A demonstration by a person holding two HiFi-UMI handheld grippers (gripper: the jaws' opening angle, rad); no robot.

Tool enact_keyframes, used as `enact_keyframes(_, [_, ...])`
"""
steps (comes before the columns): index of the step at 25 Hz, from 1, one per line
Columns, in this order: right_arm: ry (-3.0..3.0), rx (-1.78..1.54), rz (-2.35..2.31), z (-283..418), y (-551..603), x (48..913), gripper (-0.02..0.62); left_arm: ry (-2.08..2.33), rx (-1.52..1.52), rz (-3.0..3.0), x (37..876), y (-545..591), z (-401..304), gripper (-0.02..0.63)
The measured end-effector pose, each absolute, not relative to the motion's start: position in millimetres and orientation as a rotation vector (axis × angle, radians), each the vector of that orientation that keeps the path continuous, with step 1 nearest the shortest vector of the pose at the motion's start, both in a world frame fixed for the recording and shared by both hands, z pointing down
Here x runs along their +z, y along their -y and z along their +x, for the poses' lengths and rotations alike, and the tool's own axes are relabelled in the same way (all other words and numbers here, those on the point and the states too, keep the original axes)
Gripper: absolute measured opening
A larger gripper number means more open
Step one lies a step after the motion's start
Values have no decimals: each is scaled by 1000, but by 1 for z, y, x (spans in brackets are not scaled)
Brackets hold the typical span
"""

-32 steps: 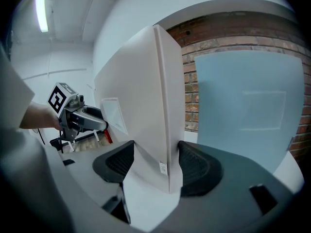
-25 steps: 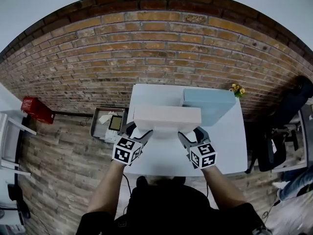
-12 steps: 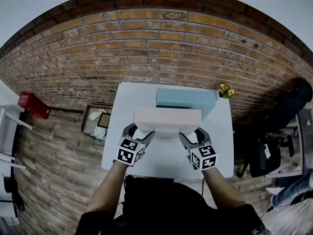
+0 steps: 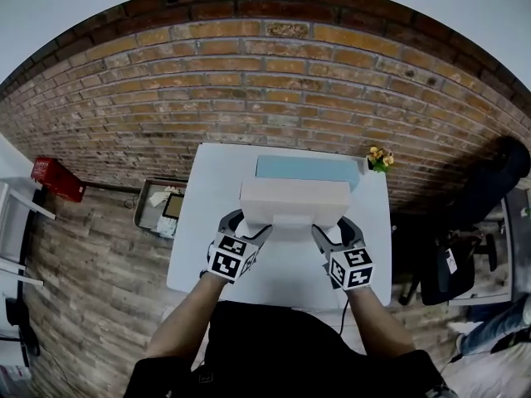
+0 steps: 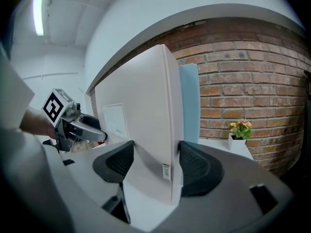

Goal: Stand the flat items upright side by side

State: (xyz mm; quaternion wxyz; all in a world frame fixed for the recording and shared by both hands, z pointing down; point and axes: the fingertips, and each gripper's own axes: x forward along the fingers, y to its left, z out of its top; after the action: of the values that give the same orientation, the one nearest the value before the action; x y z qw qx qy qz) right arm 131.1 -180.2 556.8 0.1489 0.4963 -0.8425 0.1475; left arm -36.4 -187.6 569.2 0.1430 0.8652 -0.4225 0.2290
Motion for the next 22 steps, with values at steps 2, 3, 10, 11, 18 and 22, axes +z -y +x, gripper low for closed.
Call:
enact_keyframes(2, [2423, 424, 1430, 136, 181, 557, 293, 1220, 665, 2493, 571, 190, -32, 318])
enact_keyframes(3, [2419, 423, 1433, 138, 181, 558, 293, 1220, 667, 2492, 572, 191, -29, 318])
enact_keyframes(10, [2378, 365, 1456, 150, 182, 564, 291, 1230, 710, 2512, 576, 194, -17, 318])
enact_keyframes(11, [2374, 351, 1459, 151, 183, 563, 291, 1238, 725, 2516, 576, 194, -16, 318])
enact_keyframes(18, [2357, 261, 1480, 151, 188, 561, 285, 1303, 778, 2530, 577, 198, -16, 318])
enact_keyframes(22, [2364, 251, 1483, 151, 187, 560, 285, 1321, 787, 2536, 576, 197, -18, 318])
